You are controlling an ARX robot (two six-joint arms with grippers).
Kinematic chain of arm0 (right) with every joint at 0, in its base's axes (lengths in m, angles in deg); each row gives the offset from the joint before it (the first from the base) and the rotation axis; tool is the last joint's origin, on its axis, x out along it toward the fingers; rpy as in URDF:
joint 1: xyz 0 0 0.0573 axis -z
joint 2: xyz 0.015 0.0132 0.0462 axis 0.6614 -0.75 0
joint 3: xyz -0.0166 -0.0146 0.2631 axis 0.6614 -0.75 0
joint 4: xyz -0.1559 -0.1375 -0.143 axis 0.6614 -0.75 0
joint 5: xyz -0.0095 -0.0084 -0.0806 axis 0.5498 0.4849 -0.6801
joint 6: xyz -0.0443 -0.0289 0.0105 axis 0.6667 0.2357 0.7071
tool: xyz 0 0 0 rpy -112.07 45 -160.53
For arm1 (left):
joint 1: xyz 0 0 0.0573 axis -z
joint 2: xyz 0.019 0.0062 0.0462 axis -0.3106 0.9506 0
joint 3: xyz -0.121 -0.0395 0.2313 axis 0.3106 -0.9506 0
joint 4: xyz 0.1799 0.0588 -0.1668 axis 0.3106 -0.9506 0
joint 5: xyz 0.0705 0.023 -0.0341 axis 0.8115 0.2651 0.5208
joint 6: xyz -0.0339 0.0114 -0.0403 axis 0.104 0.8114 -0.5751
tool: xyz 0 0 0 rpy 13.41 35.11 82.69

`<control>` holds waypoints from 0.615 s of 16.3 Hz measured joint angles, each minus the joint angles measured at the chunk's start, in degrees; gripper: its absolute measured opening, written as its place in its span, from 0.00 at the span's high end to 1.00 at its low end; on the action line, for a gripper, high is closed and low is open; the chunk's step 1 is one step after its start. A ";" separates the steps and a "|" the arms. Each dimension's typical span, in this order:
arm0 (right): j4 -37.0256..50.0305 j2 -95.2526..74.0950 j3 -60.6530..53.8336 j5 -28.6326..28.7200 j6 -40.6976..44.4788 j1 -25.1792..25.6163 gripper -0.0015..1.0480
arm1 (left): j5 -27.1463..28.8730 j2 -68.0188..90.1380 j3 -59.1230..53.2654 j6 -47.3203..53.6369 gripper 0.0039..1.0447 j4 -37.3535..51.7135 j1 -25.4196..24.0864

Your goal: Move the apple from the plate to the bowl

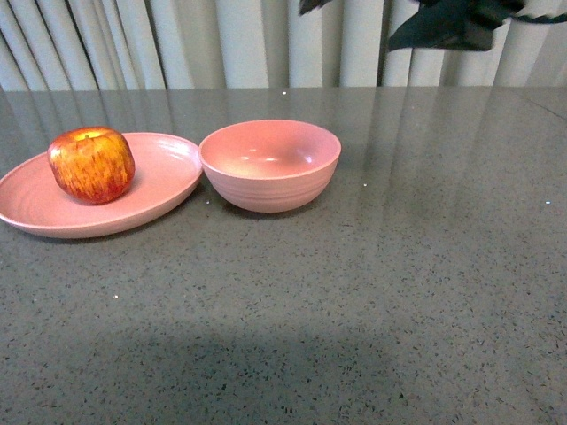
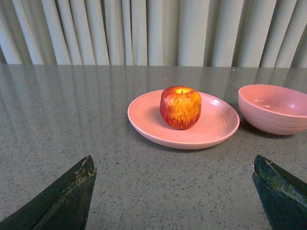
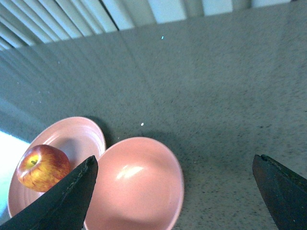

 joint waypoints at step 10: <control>19.26 55.78 -55.34 -2.05 8.41 18.58 0.06 | -0.02 0.00 -0.02 0.02 0.06 0.00 0.00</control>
